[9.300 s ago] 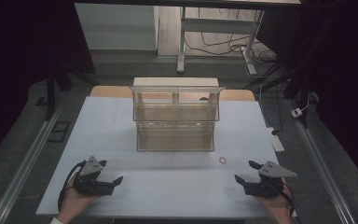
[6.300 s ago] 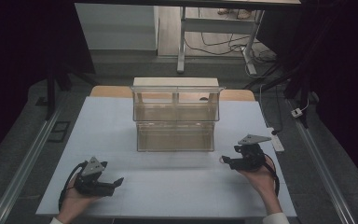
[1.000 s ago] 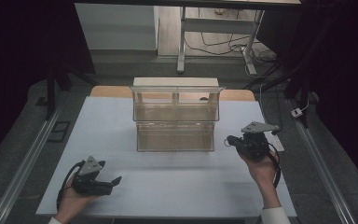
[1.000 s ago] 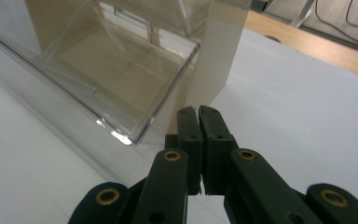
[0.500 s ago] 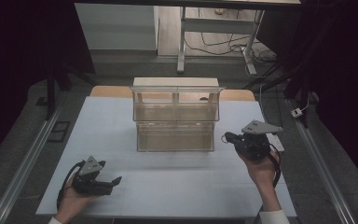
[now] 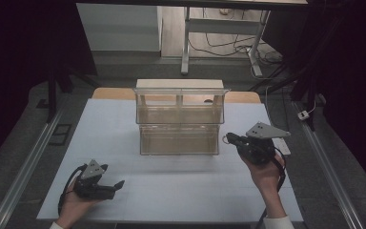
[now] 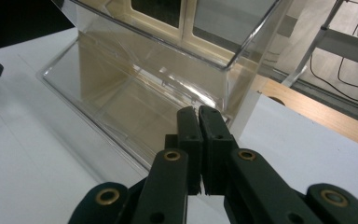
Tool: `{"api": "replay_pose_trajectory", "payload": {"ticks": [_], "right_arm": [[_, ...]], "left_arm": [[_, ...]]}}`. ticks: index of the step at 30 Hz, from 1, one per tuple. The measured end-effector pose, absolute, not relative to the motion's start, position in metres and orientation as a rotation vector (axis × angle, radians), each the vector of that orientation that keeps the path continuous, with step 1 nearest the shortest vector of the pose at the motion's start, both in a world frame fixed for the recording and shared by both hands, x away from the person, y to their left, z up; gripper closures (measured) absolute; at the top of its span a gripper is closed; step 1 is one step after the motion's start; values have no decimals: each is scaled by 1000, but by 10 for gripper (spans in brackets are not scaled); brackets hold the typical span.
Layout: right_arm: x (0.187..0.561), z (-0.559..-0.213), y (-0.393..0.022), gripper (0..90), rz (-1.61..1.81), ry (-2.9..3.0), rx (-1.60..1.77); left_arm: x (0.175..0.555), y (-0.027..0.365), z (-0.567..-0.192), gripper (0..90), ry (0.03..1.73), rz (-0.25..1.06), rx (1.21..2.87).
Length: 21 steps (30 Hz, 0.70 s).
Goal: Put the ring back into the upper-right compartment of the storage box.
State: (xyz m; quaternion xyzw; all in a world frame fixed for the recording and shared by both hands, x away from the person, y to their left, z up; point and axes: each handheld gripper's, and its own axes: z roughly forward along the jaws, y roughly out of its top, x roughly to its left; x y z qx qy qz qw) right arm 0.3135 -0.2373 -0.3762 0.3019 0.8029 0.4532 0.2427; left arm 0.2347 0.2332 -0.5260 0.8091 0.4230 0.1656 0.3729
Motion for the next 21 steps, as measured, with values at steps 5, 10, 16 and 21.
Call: {"api": "replay_pose_trajectory", "payload": {"ticks": [5, 10, 16, 21], "right_arm": [[313, -374, -234, 875, 1255, 2189, 816], [313, -373, -231, 875, 1263, 2189, 806], [313, -371, -226, 875, 1275, 2187, 791], [317, -369, -219, 875, 1289, 2184, 779]], "left_arm": [[235, 233, -526, 123, 1084, 426, 2073], [234, 233, -525, 123, 1085, 427, 2071], [234, 233, -525, 123, 1085, 426, 2072], [234, 233, -526, 123, 1085, 426, 2071]]}}
